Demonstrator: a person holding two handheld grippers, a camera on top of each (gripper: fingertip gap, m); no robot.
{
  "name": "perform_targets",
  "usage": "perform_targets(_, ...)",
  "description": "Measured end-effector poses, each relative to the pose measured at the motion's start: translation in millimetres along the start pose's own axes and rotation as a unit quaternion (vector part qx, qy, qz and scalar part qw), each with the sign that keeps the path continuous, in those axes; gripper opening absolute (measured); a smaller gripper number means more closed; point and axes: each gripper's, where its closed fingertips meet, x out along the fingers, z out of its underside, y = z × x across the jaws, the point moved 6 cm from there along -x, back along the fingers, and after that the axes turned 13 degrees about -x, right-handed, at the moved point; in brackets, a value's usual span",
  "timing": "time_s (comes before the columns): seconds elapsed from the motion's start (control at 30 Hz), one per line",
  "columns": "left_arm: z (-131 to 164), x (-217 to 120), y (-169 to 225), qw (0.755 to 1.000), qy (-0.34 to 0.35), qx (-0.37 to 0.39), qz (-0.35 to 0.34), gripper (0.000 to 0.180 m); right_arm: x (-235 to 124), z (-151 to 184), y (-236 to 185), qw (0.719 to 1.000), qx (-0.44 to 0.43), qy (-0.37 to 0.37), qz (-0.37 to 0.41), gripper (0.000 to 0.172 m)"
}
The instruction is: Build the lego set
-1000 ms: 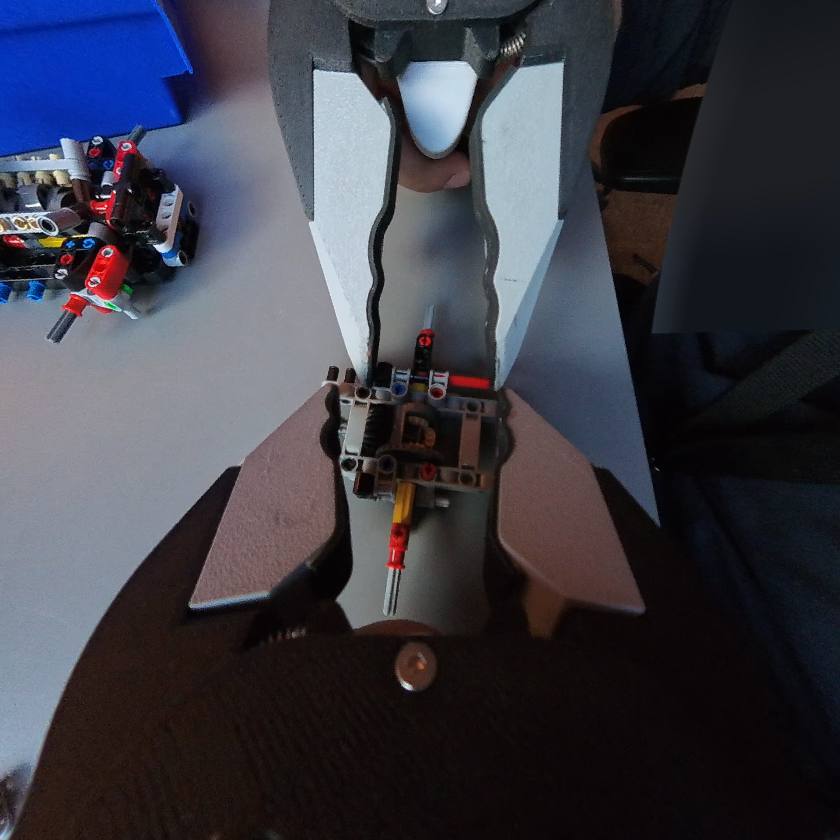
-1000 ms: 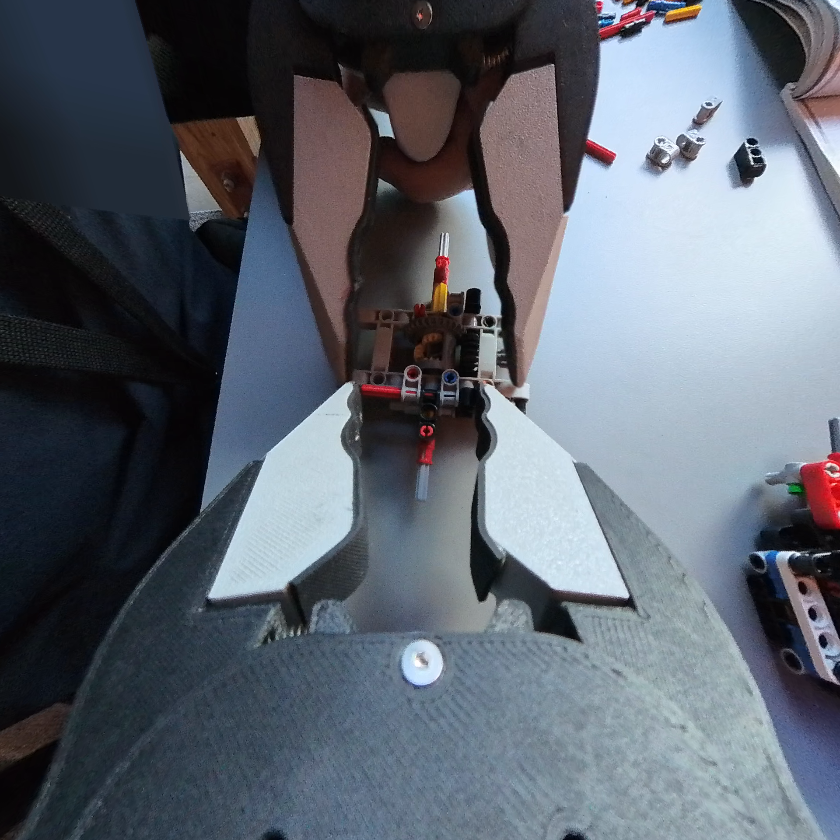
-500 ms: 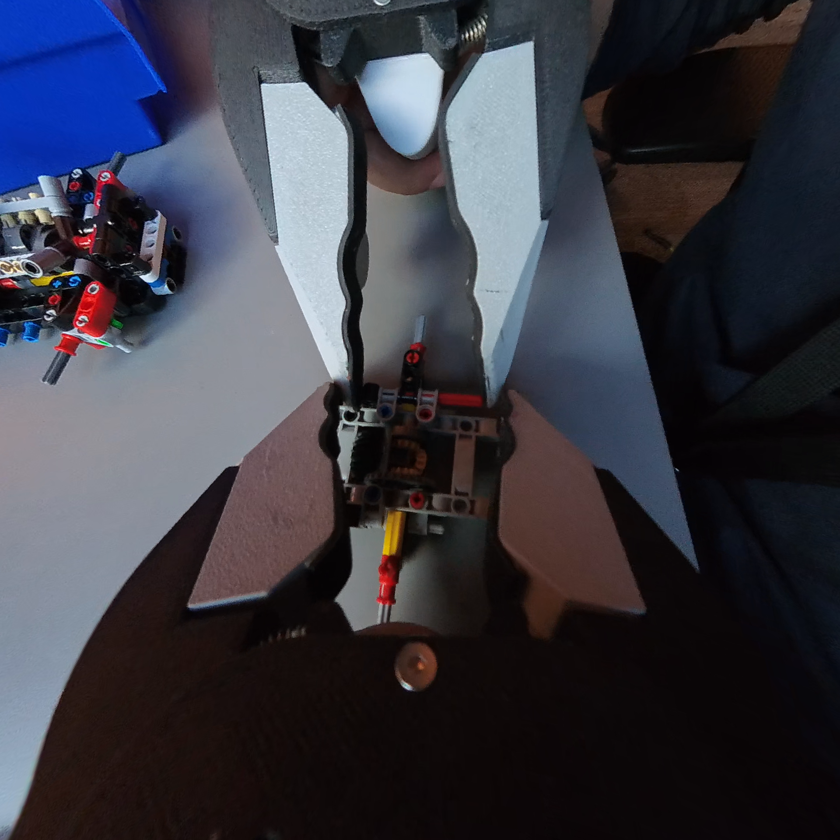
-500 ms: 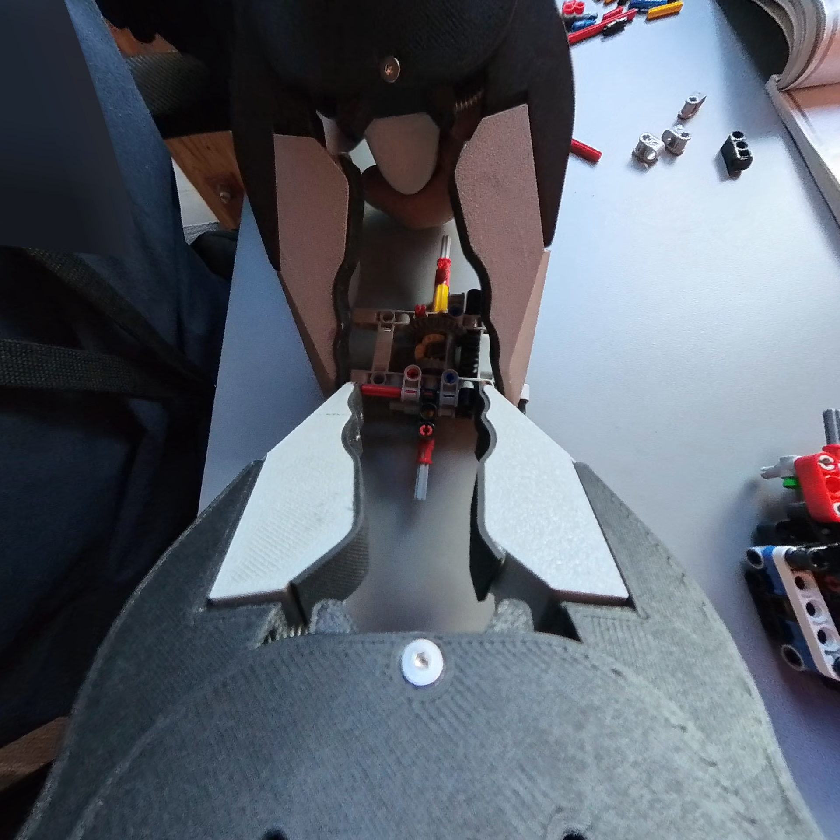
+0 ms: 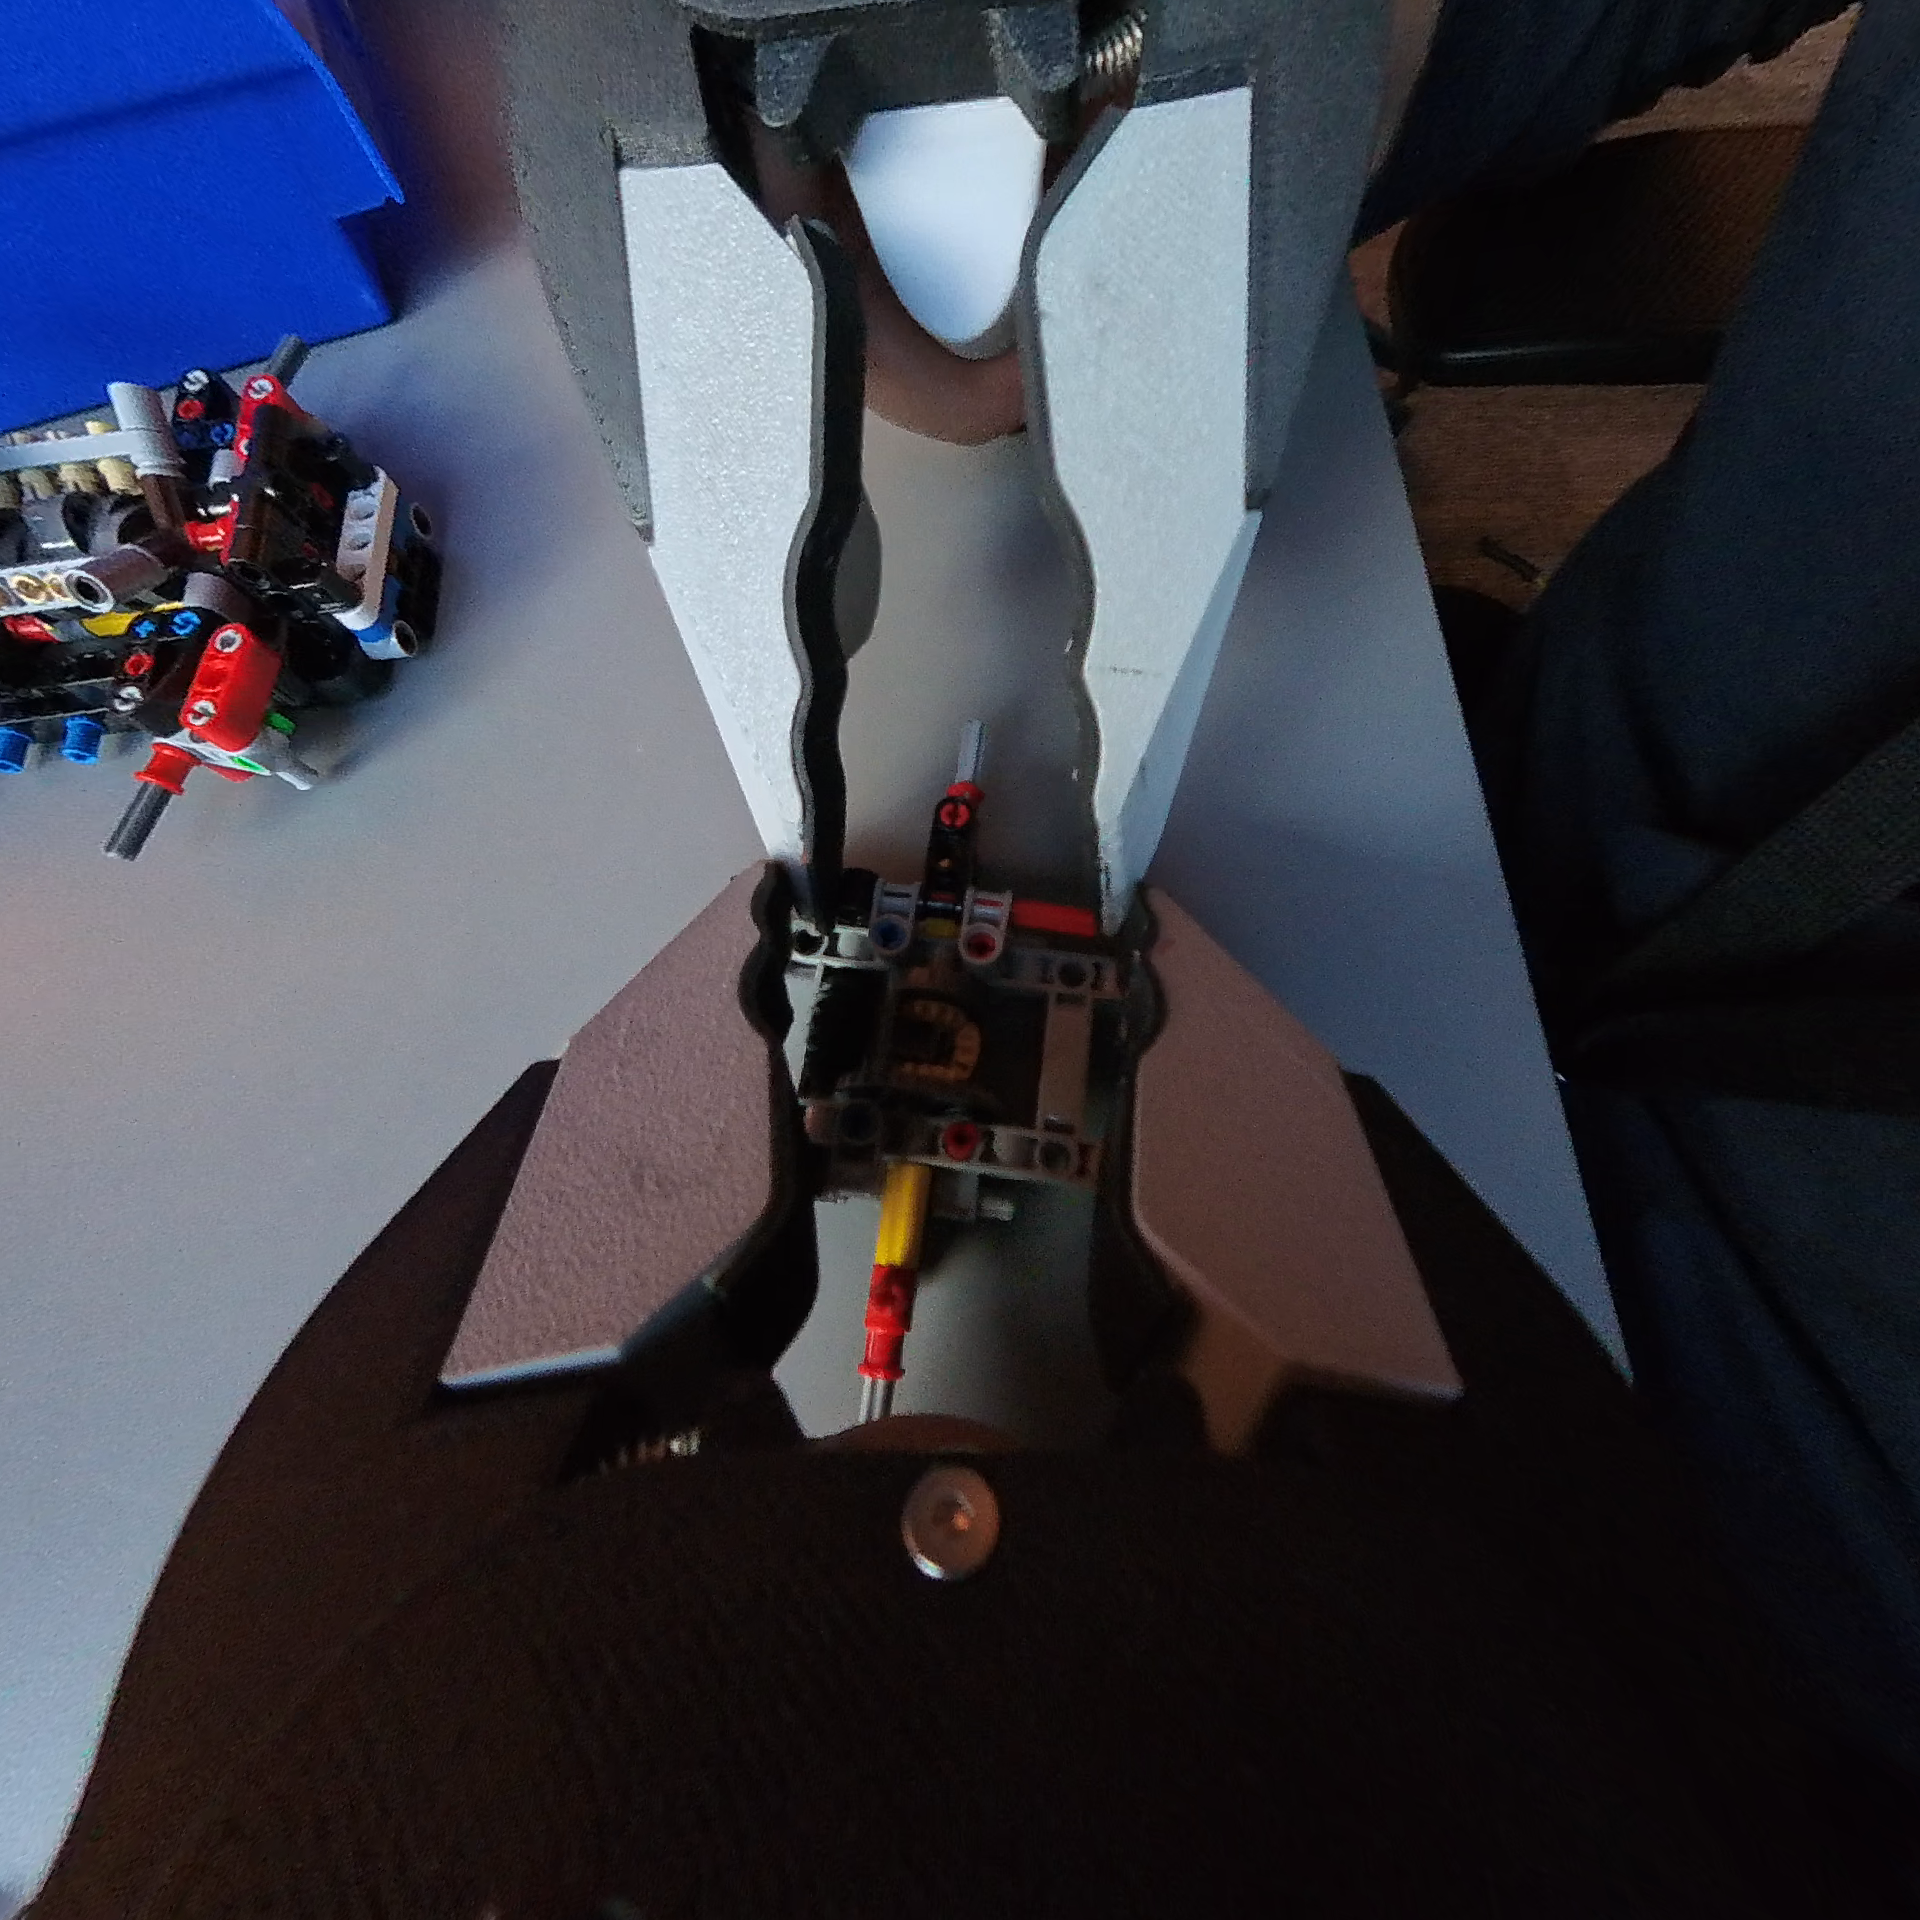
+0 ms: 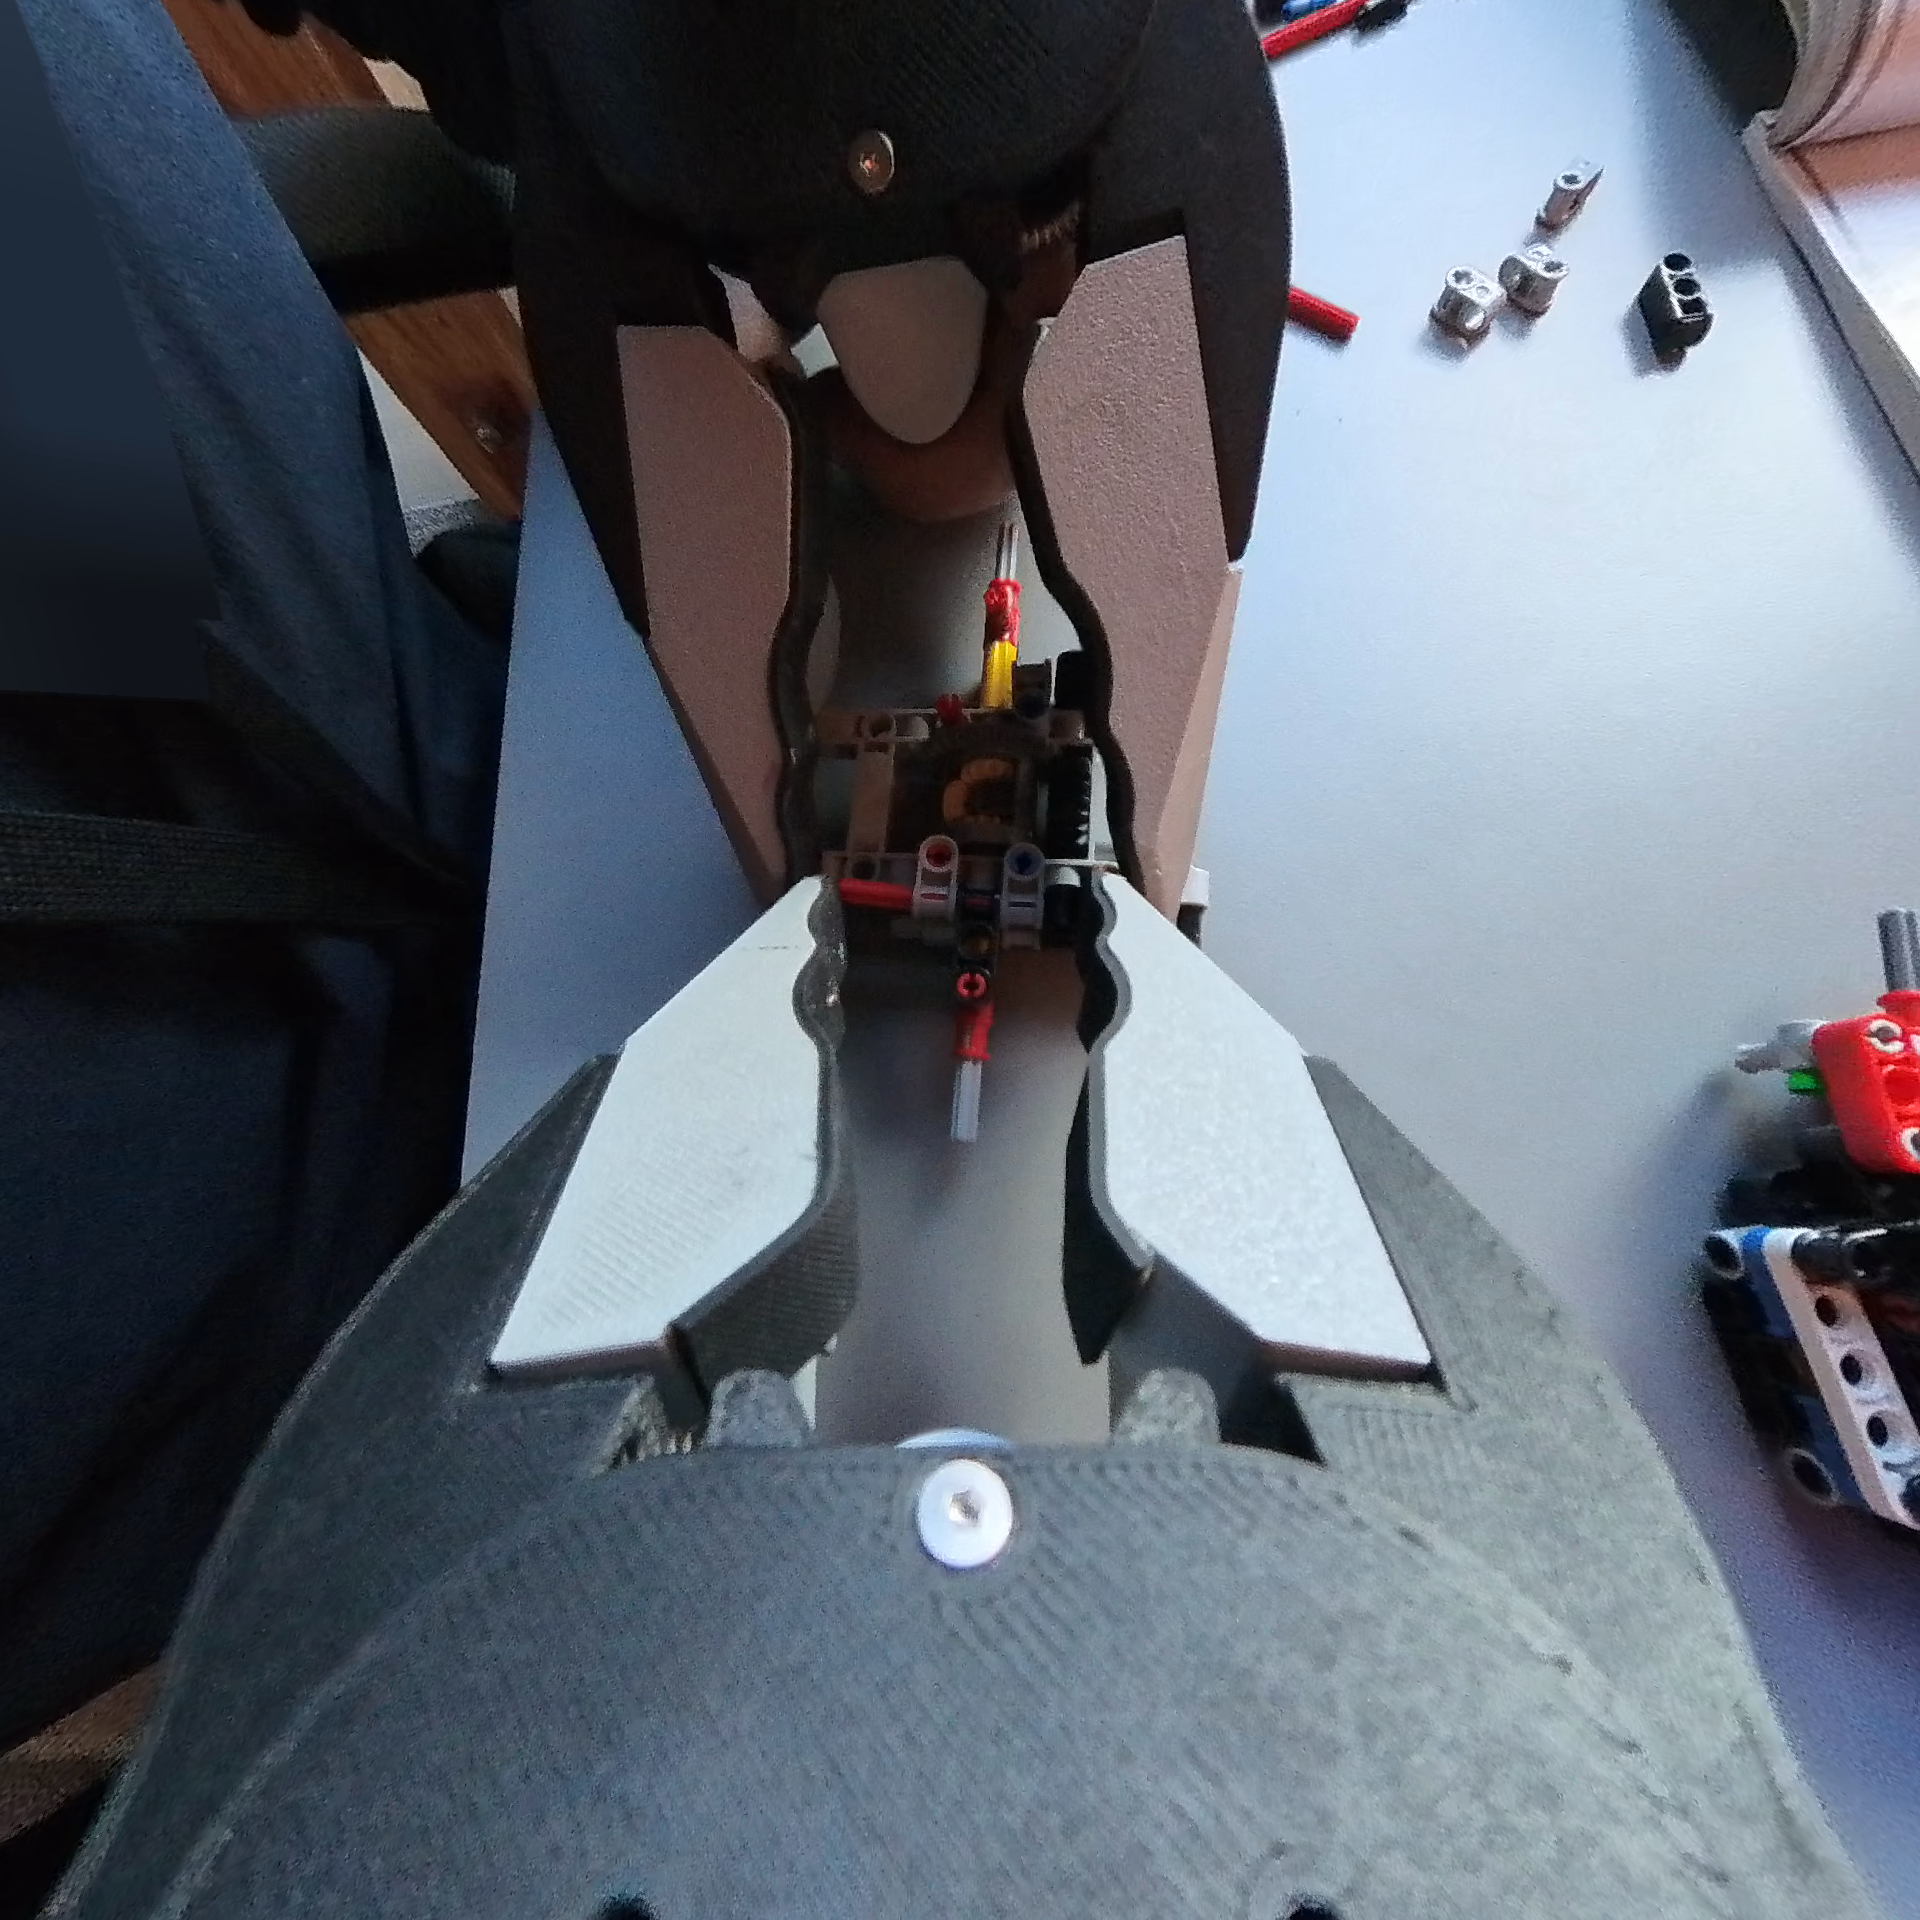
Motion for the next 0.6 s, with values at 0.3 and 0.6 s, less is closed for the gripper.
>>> perform_targets(0.3, -1.1, -0.5, -2.2, 1.0, -0.002, -0.003, -0.001, 0.052, -0.5, 0.9, 1.9, 1.0, 0.003, 0.004, -0.008, 0.034)
perform_targets(0.6, -1.9, 2.3, -2.2, 1.0, -0.007, 0.009, -0.003, 0.051, -1.6, 3.9, 3.4, 1.0, 0.001, 0.009, -0.01, 0.034)
